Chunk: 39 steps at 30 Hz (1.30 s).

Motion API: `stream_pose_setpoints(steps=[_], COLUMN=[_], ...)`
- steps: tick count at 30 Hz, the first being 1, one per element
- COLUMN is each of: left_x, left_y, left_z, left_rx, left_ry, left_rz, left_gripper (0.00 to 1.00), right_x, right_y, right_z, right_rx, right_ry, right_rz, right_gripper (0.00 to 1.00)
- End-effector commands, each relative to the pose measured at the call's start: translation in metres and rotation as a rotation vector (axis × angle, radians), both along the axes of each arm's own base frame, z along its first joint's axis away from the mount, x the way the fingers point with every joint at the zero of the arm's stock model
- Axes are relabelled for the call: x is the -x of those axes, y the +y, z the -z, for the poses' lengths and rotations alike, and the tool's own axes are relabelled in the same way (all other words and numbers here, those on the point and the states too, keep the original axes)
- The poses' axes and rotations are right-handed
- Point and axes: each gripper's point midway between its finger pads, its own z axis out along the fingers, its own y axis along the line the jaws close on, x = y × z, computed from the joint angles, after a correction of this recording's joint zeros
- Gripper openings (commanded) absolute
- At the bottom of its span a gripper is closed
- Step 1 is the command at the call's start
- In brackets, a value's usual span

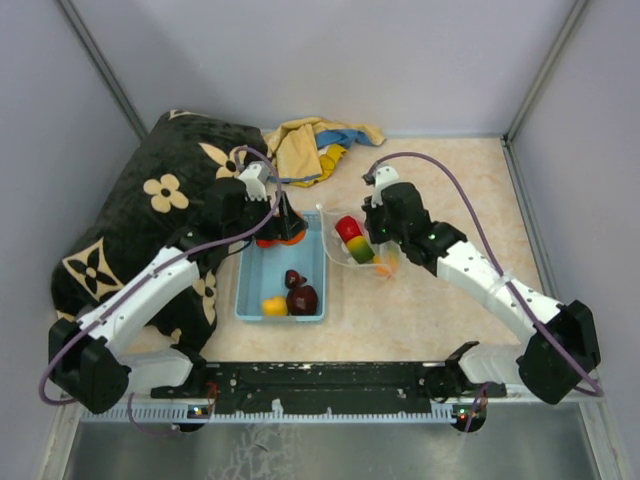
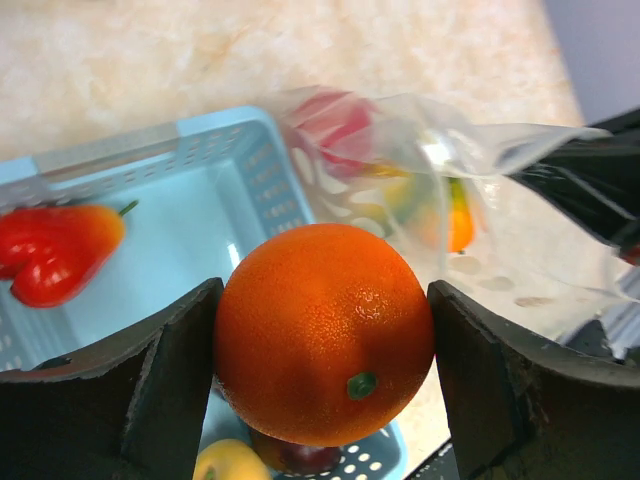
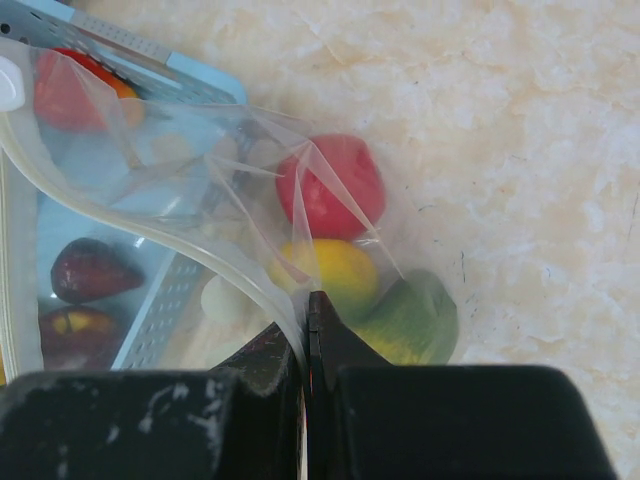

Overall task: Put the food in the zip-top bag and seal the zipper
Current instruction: Pick up the fake fruit from the bin, then place the fake fruit in the zipper food storage bag.

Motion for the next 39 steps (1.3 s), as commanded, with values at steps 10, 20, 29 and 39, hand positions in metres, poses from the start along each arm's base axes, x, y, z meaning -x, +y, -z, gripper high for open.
stream_pose_setpoints(steps=[10,20,29,39], left_x=[0.049,0.034,0.023,0.016], left_y=[-0.08,-0.101,-0.114,-0.121], left_z=[-0.102,-0.115,-0.087,-0.061], left_rx=[0.237,0.257,0.217,0.127], left_ry=[-0.275,-0.37,-0.363,-0.339], left_rz=[0.316,0.324,0.315,0.255], left_gripper=[0.64,0.64,0.67,0.78], right_x=[-0.014,-0.01,-0.005,-0.003], right_y=[0.013,0.012,0.013,0.013], right_z=[-0.069,-0.089,-0.099,-0.097], right_rx=[-0.106,-0.138,-0.166,-0.188], right_ry=[-0.174,-0.215,-0.223,-0.218], right_rz=[-0.034,-0.044,-0.054,-0.047], right_gripper=[0.02,0.02,0.02,0.02])
